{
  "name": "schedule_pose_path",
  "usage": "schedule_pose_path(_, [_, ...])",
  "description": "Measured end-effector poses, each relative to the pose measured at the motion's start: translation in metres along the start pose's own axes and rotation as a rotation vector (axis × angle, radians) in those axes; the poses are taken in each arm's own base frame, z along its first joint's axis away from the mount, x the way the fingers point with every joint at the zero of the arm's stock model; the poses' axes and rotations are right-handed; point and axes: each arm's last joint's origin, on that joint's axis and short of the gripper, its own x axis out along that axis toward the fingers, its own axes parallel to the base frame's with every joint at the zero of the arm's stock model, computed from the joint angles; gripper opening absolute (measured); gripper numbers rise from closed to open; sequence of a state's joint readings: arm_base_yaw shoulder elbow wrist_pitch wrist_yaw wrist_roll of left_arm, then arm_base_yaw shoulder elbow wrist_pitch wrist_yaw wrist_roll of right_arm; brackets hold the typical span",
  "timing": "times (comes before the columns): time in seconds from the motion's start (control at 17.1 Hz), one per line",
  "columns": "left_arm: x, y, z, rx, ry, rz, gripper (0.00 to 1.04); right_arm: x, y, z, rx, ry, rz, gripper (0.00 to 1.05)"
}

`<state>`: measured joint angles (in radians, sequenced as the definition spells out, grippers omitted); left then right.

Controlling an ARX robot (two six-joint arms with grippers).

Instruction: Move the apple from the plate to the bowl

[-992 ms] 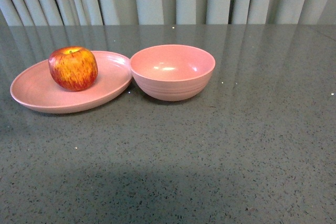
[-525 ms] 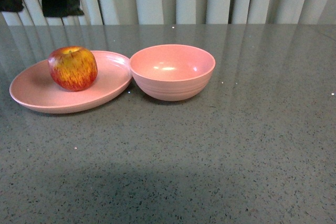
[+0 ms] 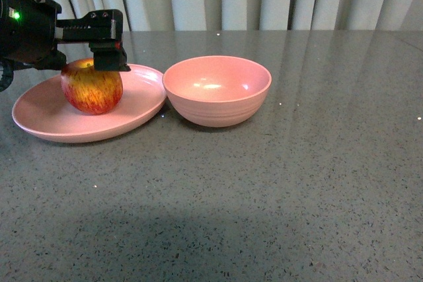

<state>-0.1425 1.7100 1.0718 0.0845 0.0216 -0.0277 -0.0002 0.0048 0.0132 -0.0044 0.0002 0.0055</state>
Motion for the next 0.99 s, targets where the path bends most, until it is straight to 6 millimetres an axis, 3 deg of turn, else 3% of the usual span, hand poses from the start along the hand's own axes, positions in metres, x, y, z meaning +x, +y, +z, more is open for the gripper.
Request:
schedule_pose_path(0.41, [0.008, 0.001, -0.01, -0.009, 0.057, -0.005, 0.98, 0.0, 0.0, 0.0, 0.0, 0.0, 0.0, 0.98])
schedule_pose_path(0.64, [0.008, 0.001, -0.013, -0.007, 0.063, -0.002, 0.7, 0.0, 0.0, 0.0, 0.0, 0.0, 0.0, 0.98])
schedule_pose_path(0.99, [0.008, 0.001, -0.012, 0.006, 0.065, -0.003, 0.66, 0.0, 0.0, 0.0, 0.0, 0.0, 0.0, 0.98])
